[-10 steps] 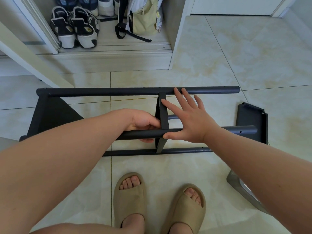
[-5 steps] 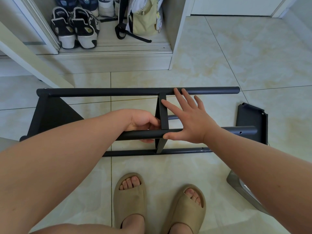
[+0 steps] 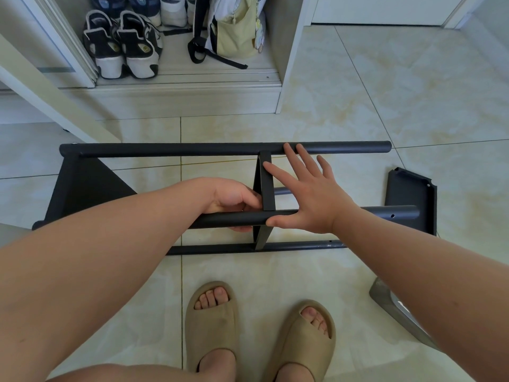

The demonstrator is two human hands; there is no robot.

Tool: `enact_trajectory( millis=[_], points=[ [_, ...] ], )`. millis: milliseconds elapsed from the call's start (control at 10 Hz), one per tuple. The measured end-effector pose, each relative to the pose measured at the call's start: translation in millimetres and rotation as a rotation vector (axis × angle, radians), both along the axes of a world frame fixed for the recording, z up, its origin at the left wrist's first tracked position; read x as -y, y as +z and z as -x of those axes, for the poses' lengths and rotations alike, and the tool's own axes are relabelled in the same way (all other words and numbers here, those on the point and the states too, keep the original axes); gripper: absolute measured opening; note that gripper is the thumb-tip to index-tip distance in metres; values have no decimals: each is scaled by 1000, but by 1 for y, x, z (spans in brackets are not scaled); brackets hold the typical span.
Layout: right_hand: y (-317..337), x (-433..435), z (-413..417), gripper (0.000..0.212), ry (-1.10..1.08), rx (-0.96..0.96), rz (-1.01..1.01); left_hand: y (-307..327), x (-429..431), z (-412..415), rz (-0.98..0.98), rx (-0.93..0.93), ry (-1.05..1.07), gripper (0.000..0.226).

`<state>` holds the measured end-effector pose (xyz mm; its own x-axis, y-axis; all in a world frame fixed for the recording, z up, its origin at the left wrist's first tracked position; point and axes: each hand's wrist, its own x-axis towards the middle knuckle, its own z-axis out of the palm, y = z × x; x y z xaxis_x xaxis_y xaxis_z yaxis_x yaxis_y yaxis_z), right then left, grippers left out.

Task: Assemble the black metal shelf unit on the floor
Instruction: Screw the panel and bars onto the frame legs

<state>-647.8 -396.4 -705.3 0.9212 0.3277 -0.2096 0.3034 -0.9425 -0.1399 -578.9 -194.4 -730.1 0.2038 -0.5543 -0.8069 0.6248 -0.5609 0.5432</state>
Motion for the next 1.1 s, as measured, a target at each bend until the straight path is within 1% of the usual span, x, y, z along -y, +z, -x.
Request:
enact_trajectory(
  millis=[200, 300, 400, 600, 1100],
  points=[
    [0, 0, -1, 109, 1, -3, 6, -3, -3, -1, 30, 0, 29, 27],
    [0, 0, -1, 109, 1, -4, 5, -3, 0, -1, -35, 19, 36, 20],
    [0, 0, -1, 109, 1, -3, 2, -1, 3, 0, -82, 38, -2, 15],
    [0, 0, 0, 109, 0, -2, -1, 2, 2, 0, -36, 32, -27, 12],
    [0, 0, -1, 109, -2, -2, 2, -3, -3, -1, 21, 11, 37, 21]
  ],
)
